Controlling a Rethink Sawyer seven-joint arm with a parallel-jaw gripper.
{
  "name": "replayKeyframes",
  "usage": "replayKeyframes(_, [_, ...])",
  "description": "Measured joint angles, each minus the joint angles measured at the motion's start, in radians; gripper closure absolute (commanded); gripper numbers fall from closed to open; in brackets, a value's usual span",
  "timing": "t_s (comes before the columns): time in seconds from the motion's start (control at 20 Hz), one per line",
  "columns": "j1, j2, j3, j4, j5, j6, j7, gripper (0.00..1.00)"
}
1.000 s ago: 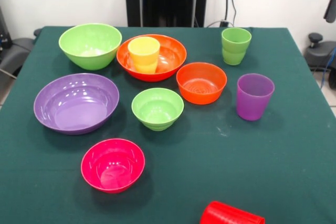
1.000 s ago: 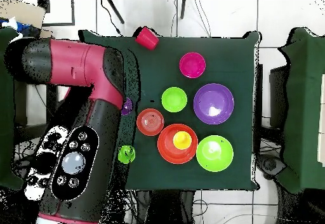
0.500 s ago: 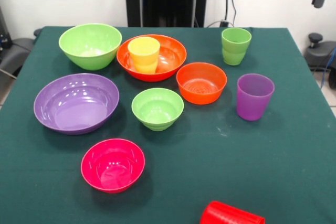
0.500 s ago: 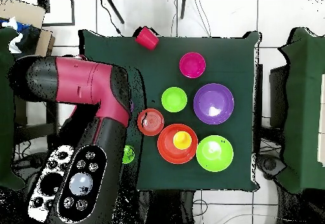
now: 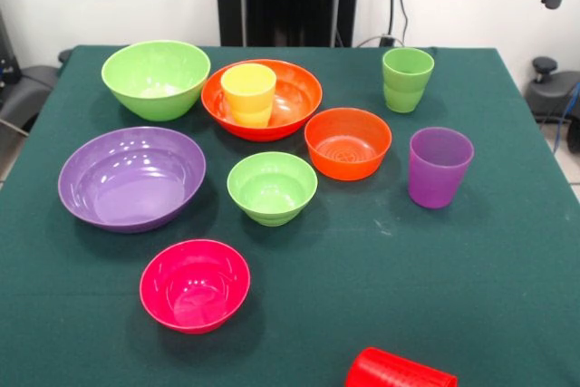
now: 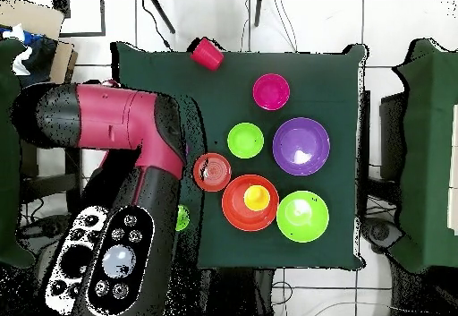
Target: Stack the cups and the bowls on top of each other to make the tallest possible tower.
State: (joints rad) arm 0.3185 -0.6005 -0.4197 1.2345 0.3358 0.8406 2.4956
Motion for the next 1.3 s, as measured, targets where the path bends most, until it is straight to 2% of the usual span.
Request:
replayKeyframes(0.5, [-0.054,-0.005,0.068,0.008,-0.061,-0.056,0.000,0.00])
replayKeyframes(1.3, [-0.156,-0.049,0.139,0.045,-0.194,-0.059,0.000,0.00])
